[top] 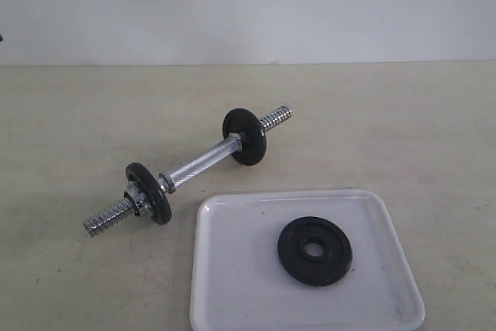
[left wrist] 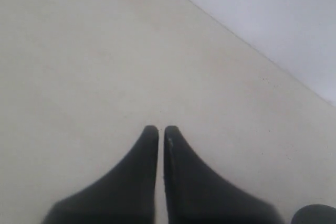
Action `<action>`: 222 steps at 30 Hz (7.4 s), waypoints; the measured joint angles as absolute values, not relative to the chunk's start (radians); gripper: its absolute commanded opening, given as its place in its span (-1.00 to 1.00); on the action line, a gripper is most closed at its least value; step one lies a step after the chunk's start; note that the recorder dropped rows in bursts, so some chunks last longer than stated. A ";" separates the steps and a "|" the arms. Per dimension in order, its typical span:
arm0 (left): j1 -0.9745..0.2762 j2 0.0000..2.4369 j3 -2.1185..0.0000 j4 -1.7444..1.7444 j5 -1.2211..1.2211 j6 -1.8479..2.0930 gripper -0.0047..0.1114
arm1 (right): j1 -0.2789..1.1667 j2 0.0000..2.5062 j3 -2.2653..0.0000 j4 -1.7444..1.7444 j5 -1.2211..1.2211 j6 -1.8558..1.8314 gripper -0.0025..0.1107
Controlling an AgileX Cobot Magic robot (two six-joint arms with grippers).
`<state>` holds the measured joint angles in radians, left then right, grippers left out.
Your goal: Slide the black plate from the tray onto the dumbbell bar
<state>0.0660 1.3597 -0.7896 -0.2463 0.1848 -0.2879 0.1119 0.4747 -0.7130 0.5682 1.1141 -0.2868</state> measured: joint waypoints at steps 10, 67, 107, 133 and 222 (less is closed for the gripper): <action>-0.197 1.379 -0.857 -0.260 0.189 0.398 -0.84 | 0.112 0.475 -0.713 0.573 1.079 -0.288 -0.96; -0.548 2.009 -1.257 -0.322 0.230 0.621 0.39 | 0.112 0.475 -0.711 0.668 0.980 -0.478 -0.96; -0.548 2.223 -1.436 0.051 0.379 0.225 -0.84 | 0.112 0.475 -0.711 0.682 0.985 -0.482 -0.96; -0.548 2.125 -1.403 0.036 0.653 0.297 -0.84 | 0.112 0.475 -0.711 0.672 0.985 -0.484 -0.96; -0.548 1.435 -1.039 -0.045 0.728 0.344 -0.84 | 0.458 1.139 -0.755 0.135 0.602 -0.784 0.16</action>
<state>-0.5481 1.4351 -1.0391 -0.0452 0.7284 0.3435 0.4584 1.1393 -0.7548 0.1349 0.6018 -0.7845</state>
